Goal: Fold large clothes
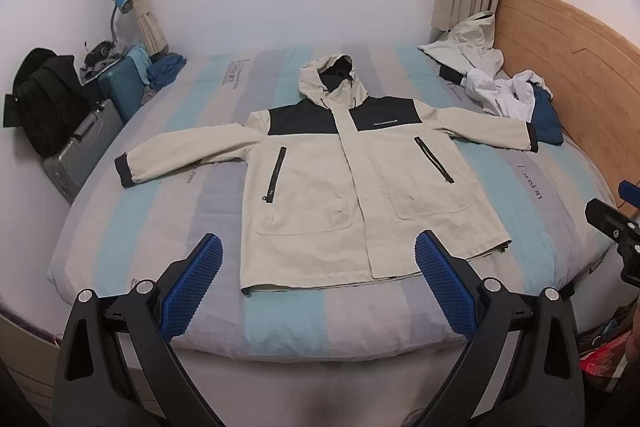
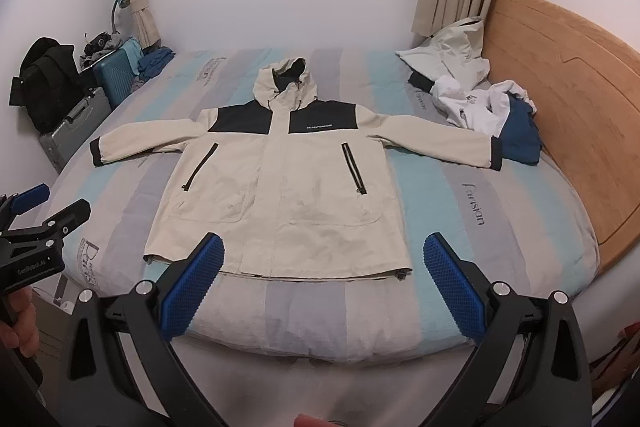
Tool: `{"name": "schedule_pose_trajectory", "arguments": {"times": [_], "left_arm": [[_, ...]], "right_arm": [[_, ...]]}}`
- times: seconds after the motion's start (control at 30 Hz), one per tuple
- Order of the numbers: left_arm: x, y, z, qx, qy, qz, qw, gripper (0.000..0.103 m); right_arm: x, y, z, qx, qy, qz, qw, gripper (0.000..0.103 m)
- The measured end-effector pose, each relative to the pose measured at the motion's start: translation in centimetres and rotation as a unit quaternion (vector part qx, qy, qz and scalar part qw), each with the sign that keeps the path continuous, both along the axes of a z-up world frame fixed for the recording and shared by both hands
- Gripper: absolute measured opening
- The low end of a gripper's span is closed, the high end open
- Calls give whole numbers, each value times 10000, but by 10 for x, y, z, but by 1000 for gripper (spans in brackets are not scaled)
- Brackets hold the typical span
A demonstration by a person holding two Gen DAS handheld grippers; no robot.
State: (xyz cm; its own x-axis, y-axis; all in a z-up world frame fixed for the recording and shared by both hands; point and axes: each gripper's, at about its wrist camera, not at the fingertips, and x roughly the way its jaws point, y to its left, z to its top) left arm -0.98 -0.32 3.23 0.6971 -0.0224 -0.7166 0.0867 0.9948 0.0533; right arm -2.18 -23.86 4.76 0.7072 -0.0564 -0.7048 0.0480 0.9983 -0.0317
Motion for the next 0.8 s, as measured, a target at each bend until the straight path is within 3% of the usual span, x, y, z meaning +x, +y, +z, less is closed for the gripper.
{"name": "schedule_pose_trajectory", "arguments": {"times": [0.13, 0.37, 0.5, 0.63, 0.8], "left_arm": [[10, 5, 2, -142, 197, -11, 9997, 95], [27, 29, 15, -168, 61, -48, 9998, 95], [40, 45, 17, -180, 31, -39, 9998, 95], [61, 63, 17, -282, 139, 72, 9995, 96], [82, 64, 25, 68, -360, -43, 9993, 96]], "right_arm": [[3, 2, 2, 186, 241, 115, 9995, 96], [17, 31, 16, 53, 287, 138, 9995, 96], [29, 46, 20, 130, 326, 16, 9994, 96], [45, 59, 23, -239, 281, -388, 9986, 96], [70, 55, 26, -264, 179, -848, 9959, 96]]}}
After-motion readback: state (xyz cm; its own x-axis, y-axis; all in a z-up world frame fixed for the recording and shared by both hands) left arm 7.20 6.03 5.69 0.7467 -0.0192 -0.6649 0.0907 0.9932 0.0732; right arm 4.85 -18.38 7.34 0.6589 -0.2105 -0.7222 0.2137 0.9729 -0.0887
